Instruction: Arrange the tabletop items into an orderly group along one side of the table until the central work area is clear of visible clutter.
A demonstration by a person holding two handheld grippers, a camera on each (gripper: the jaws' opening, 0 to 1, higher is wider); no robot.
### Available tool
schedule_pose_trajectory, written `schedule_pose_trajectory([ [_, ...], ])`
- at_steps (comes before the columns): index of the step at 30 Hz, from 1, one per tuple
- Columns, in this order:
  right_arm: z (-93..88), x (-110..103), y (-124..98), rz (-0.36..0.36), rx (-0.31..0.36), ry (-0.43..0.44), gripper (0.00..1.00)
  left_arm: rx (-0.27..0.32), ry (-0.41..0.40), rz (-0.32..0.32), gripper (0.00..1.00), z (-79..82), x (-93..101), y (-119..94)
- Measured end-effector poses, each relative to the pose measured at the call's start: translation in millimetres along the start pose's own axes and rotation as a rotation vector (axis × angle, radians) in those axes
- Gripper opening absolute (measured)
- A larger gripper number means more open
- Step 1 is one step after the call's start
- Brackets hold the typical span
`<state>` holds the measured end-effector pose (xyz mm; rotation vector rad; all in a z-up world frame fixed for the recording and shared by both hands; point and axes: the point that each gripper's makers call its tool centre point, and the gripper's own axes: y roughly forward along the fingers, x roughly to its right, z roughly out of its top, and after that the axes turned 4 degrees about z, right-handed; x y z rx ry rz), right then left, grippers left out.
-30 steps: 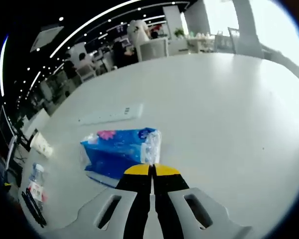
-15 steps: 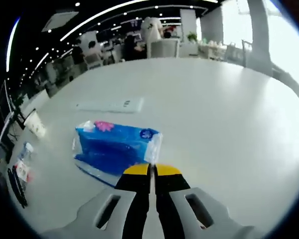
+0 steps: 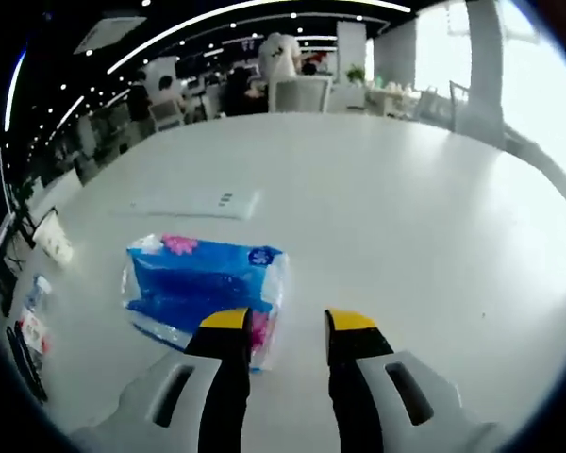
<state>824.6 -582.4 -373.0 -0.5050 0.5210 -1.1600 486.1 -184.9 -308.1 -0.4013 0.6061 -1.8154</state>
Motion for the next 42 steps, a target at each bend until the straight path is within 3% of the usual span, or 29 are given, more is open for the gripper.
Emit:
schedule_pose_trajectory([
  [2,6.6,-5,-6,-0.002,0.05,0.039,0.49,0.007,-0.005,-0.001,0.78,1.5,0.3,0],
  [4,9.5,-4,-7,0.011,0.056,0.047,0.62,0.015,-0.011,-0.004,0.79,3.3,0.5,-1],
  [7,11.6,-14,-16,0.02,0.07,0.033,0.7,0.029,-0.019,-0.008,0.8,6.0,1.1,-2],
  [16,10.7,-42,-37,0.075,0.079,0.041,0.79,0.05,-0.026,-0.022,0.84,12.8,5.4,-4],
  [20,7.4,-64,-47,0.139,0.074,0.045,0.84,0.053,-0.029,-0.032,0.85,14.3,8.0,-3],
  [32,3.2,-111,-72,0.223,0.074,0.024,0.96,0.089,-0.001,-0.071,0.94,24.1,20.7,-4],
  [42,-25.3,-173,-93,0.33,0.034,-0.033,0.99,0.133,-0.007,-0.084,0.99,34.3,24.5,-9],
])
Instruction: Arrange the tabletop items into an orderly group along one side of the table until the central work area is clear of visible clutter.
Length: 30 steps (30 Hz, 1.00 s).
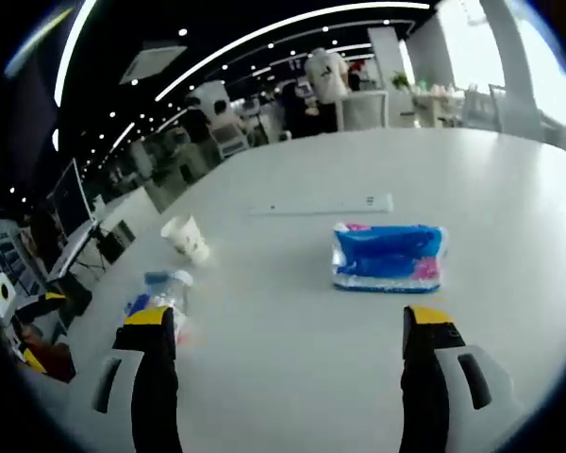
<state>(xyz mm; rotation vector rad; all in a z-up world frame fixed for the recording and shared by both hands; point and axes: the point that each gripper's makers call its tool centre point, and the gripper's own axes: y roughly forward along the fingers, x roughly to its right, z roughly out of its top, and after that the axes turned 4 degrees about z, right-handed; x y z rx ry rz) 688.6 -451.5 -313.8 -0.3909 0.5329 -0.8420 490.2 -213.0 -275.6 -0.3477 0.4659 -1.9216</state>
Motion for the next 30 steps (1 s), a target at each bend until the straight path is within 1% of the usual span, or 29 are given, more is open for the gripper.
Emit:
schedule_pose_trajectory([
  [2,-2.7,-11,0,0.025,0.004,0.005,0.99,0.0,0.003,-0.007,0.99,0.0,1.1,0],
  [5,-11.3,-30,1,0.061,-0.02,-0.013,0.99,-0.001,0.015,-0.02,0.99,0.4,5.1,0],
  [8,-17.4,-47,2,0.087,-0.021,-0.011,0.99,-0.004,0.031,-0.026,0.99,0.9,8.6,-1],
  [10,-21.1,-53,5,0.109,-0.029,-0.008,0.98,0.009,0.045,-0.029,0.99,3.3,10.5,-1],
  [14,-29.8,-68,9,0.144,-0.056,-0.032,0.98,0.005,0.043,-0.052,0.99,3.3,14.2,-1],
  [17,-36.9,-86,14,0.191,-0.072,-0.041,0.96,0.02,0.042,-0.064,0.99,6.7,18.5,-1],
  [19,-44.8,-101,19,0.236,-0.096,-0.048,0.94,0.015,0.041,-0.068,0.99,5.9,20.3,-2],
  [20,-47.4,-105,21,0.242,-0.103,-0.051,0.93,0.007,0.043,-0.075,0.99,4.5,21.9,-2],
  [23,-58.4,-123,27,0.297,-0.136,-0.074,0.87,0.01,0.044,-0.083,0.99,4.8,24.3,-2],
  [28,-67.9,-133,40,0.313,-0.157,-0.07,0.83,0.003,0.035,-0.099,0.98,3.2,26.9,-2],
  [30,-69.7,-133,43,0.304,-0.166,-0.062,0.77,-0.001,0.034,-0.103,0.98,2.6,27.7,-3],
])
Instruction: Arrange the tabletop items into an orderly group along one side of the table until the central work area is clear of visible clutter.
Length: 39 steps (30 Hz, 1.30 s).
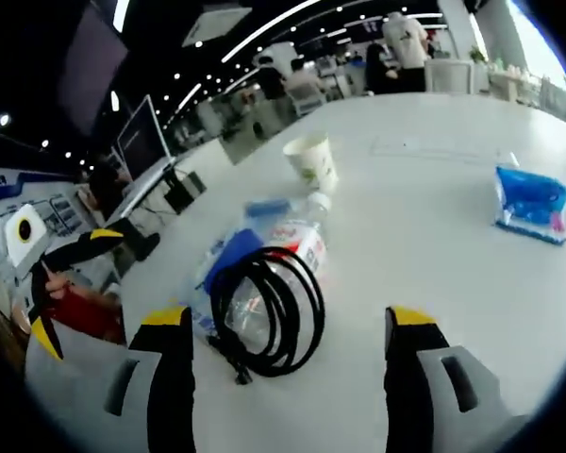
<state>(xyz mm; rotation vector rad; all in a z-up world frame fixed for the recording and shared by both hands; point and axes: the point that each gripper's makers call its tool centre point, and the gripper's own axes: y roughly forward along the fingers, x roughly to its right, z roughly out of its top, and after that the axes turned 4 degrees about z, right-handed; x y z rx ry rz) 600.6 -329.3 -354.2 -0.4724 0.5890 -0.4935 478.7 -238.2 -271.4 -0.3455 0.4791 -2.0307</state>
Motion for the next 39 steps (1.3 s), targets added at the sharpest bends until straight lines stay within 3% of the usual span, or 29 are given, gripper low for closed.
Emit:
schedule_pose_trajectory([
  [7,-1.9,-2,7,0.001,-0.014,-0.005,0.64,0.002,-0.003,-0.005,0.95,0.6,-1.1,-1],
  [12,-4.3,0,10,0.001,-0.012,0.032,0.42,0.023,0.026,0.021,0.91,5.0,-6.0,-2],
  [19,-4.0,-3,12,0.02,0.012,0.093,0.37,0.067,-0.005,0.021,0.9,13.1,-7.6,-4],
  [24,-1.3,-2,8,0.029,0.037,0.146,0.23,0.059,0.025,0.042,0.89,11.8,-10.1,-4],
  [30,-8.9,0,5,0.001,-0.005,0.074,0.11,0.059,0.025,0.037,0.88,13.0,-5.8,-5],
  [39,-14.1,-5,1,0.01,-0.038,0.082,0.07,0.054,0.028,0.043,0.87,12.5,-5.3,-6],
])
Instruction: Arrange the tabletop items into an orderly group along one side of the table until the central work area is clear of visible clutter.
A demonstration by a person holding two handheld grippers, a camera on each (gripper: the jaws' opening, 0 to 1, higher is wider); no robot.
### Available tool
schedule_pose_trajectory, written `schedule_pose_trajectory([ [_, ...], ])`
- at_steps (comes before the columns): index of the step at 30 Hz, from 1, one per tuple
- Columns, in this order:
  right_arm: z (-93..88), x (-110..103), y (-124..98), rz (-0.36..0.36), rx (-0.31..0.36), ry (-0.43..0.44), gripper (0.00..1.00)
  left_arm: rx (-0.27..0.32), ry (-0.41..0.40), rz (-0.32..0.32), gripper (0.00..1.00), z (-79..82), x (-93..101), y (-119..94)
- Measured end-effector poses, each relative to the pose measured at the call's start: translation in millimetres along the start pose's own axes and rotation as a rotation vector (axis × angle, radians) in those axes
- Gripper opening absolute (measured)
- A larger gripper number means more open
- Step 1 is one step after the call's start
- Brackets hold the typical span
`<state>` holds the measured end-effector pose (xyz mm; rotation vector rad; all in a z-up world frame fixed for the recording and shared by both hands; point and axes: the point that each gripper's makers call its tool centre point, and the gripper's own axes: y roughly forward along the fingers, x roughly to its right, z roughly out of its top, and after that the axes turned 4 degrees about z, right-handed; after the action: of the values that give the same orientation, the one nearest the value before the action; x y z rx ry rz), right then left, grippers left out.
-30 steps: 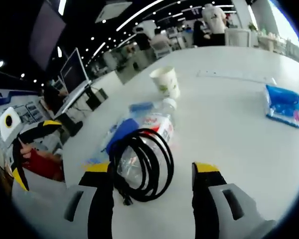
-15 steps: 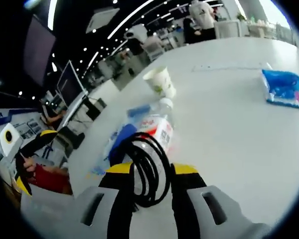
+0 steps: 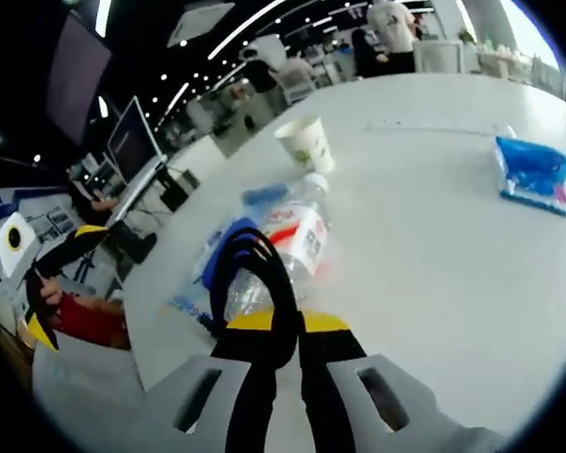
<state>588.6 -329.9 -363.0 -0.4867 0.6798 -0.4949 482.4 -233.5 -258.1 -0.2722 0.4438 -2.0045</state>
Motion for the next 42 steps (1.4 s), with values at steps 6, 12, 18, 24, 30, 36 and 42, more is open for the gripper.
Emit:
schedule_pose_trajectory([
  [6,0.4,-3,-10,0.006,-0.002,-0.01,0.06,0.003,0.003,0.007,0.86,0.6,-1.3,-1],
  [12,3.6,-9,-21,0.017,0.012,-0.027,0.06,0.009,0.004,0.005,0.85,2.0,-0.8,-1],
  [18,13.1,-13,-36,0.031,0.05,-0.013,0.06,0.005,0.009,0.005,0.84,0.7,-0.7,-2],
  [24,22.1,-9,-54,0.018,0.094,0.02,0.06,0.01,0.01,0.002,0.84,0.9,0.7,-4],
  [30,28.5,5,-71,-0.025,0.12,0.037,0.06,0.012,-0.008,-0.014,0.84,0.5,4.0,-5],
  [36,35.0,18,-88,-0.052,0.159,0.062,0.06,0.009,-0.009,-0.017,0.83,-0.1,4.2,-4],
  [42,44.1,39,-103,-0.093,0.212,0.115,0.06,0.003,-0.008,-0.016,0.83,-0.9,3.5,-3],
])
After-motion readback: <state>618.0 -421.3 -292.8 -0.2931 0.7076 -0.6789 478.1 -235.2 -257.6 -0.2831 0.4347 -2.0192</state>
